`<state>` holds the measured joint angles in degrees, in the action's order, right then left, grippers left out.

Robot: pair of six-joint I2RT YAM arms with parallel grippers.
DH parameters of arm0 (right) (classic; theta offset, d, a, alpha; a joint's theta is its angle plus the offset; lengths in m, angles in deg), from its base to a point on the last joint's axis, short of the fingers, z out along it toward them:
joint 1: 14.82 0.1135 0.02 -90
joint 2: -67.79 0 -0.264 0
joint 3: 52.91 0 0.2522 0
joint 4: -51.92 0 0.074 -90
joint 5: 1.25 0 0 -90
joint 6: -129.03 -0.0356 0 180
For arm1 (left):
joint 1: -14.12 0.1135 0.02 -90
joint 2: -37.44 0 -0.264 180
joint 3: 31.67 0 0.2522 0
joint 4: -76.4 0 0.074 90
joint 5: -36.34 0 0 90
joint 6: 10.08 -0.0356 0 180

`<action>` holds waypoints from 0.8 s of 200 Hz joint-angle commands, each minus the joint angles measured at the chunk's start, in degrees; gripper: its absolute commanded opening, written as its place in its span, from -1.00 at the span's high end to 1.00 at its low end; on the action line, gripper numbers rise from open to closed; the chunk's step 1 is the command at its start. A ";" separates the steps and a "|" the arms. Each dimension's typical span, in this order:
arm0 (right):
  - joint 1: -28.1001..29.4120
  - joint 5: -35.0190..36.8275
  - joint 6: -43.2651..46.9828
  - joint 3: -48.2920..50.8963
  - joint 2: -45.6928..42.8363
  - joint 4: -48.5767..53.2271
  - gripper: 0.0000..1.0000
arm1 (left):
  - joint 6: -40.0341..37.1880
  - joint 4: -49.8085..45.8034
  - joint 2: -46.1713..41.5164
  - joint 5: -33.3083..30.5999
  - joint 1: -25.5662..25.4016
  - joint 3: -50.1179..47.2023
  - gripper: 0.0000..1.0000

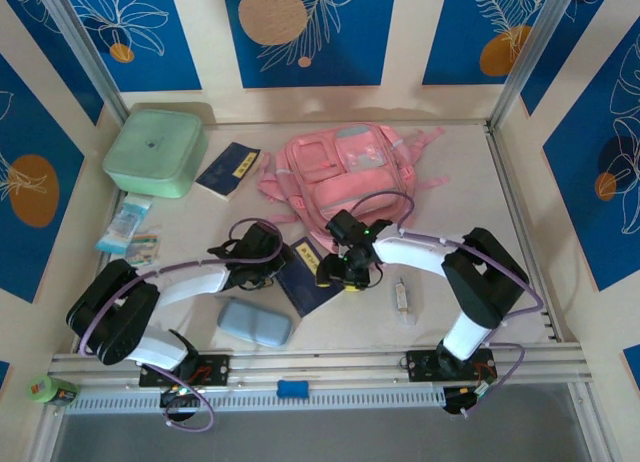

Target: Pack books, pencil case, and school supplies into a backpack

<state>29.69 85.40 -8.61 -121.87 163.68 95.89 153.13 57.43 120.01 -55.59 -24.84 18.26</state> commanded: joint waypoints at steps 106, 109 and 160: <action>-0.25 2.38 -0.71 -4.42 0.03 2.14 -0.36 | -8.92 -2.09 -5.28 2.04 10.36 0.56 -0.45; -0.35 2.90 -0.51 -4.37 -0.20 2.92 -0.36 | -8.62 -2.52 -5.98 1.42 9.91 0.31 -0.45; 0.62 2.62 1.14 -7.59 2.18 2.29 -0.35 | -5.55 -6.76 -8.22 -0.50 7.35 -1.55 -0.46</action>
<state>29.03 88.24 -8.93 -126.68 163.95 97.71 145.81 54.02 111.72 -53.91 -16.44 18.65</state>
